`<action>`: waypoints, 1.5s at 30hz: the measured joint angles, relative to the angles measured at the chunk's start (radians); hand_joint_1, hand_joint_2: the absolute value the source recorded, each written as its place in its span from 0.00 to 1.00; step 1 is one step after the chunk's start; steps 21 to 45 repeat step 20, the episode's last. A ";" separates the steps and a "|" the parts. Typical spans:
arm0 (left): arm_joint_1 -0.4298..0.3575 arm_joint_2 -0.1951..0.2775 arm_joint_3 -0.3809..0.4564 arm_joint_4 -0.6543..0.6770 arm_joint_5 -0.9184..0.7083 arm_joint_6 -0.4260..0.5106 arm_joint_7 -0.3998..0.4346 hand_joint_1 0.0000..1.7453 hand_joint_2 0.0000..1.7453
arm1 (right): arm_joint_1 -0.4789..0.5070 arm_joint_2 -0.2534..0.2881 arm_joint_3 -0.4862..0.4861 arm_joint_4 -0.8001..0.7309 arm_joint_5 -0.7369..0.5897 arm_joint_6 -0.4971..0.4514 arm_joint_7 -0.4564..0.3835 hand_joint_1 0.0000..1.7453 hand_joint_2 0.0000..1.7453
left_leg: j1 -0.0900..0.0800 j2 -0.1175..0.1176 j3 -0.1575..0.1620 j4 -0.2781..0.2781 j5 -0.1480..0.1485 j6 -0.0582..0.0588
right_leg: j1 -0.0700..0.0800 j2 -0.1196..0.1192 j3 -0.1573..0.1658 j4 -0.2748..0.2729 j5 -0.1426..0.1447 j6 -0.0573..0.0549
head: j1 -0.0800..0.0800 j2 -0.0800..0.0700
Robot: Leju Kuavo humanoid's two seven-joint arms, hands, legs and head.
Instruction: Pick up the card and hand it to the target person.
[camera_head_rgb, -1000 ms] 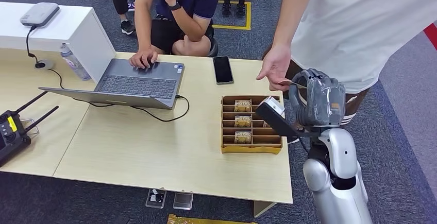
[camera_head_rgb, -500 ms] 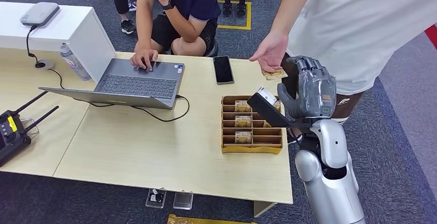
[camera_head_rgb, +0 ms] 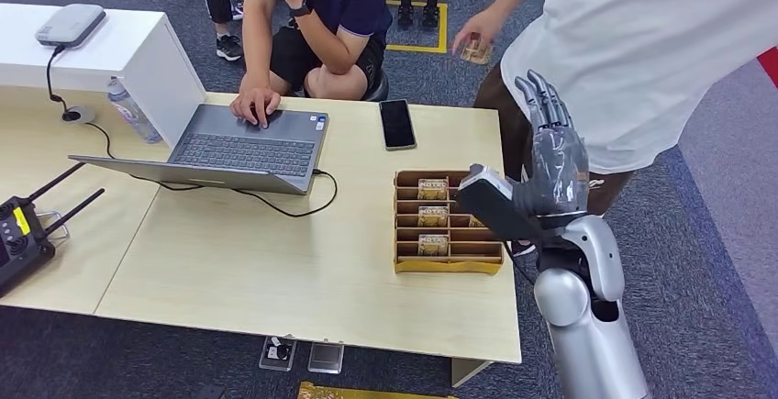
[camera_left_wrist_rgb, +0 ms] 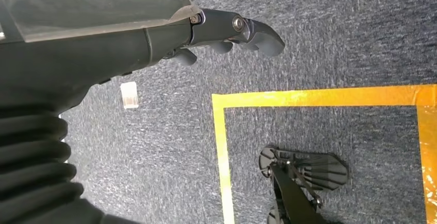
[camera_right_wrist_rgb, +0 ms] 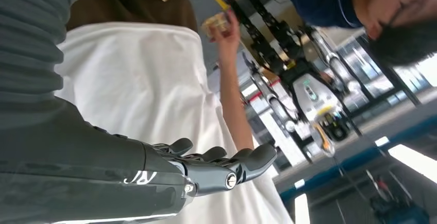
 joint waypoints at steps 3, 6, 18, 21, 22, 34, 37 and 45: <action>0.000 0.000 0.002 0.000 0.000 0.003 0.001 0.00 0.00 | 0.020 -0.004 -0.043 -0.018 -0.088 -0.039 -0.074 0.00 1.00 | 0.000 0.000 0.000 0.000 0.000 0.000 | 0.000 0.000 0.000 0.000 0.000 0.000 | 0.000 0.000; 0.000 0.000 0.003 0.000 -0.002 0.003 0.001 0.00 0.00 | 0.046 -0.008 -0.100 -0.034 -0.273 -0.028 -0.175 0.00 1.00 | 0.000 0.000 0.000 0.000 0.000 0.000 | 0.000 0.000 0.000 0.000 0.000 0.000 | 0.000 0.000; 0.000 0.000 0.011 0.001 -0.017 0.011 -0.008 0.00 0.00 | 0.164 -0.050 -0.454 0.018 -0.840 0.136 -0.405 0.00 1.00 | 0.000 -0.001 0.000 0.000 0.000 0.000 | 0.000 0.000 0.000 -0.001 0.000 0.000 | -0.001 0.000; 0.000 0.000 0.013 0.001 -0.018 0.011 -0.008 0.00 0.00 | 0.177 -0.054 -0.514 0.049 -0.847 0.135 -0.428 0.00 1.00 | 0.000 -0.001 0.000 0.000 0.000 0.000 | 0.000 -0.001 0.000 -0.001 0.000 0.000 | 0.000 0.000; 0.000 0.000 0.013 0.001 -0.018 0.011 -0.008 0.00 0.00 | 0.177 -0.054 -0.514 0.049 -0.847 0.135 -0.428 0.00 1.00 | 0.000 -0.001 0.000 0.000 0.000 0.000 | 0.000 -0.001 0.000 -0.001 0.000 0.000 | 0.000 0.000; 0.000 0.000 0.013 0.001 -0.018 0.011 -0.008 0.00 0.00 | 0.177 -0.054 -0.514 0.049 -0.847 0.135 -0.428 0.00 1.00 | 0.000 -0.001 0.000 0.000 0.000 0.000 | 0.000 -0.001 0.000 -0.001 0.000 0.000 | 0.000 0.000; 0.000 0.000 0.013 0.001 -0.018 0.011 -0.008 0.00 0.00 | 0.177 -0.054 -0.514 0.049 -0.847 0.135 -0.428 0.00 1.00 | 0.000 -0.001 0.000 0.000 0.000 0.000 | 0.000 -0.001 0.000 -0.001 0.000 0.000 | 0.000 0.000; 0.000 0.000 0.013 0.001 -0.018 0.011 -0.008 0.00 0.00 | 0.177 -0.054 -0.514 0.049 -0.847 0.135 -0.428 0.00 1.00 | 0.000 -0.001 0.000 0.000 0.000 0.000 | 0.000 -0.001 0.000 -0.001 0.000 0.000 | 0.000 0.000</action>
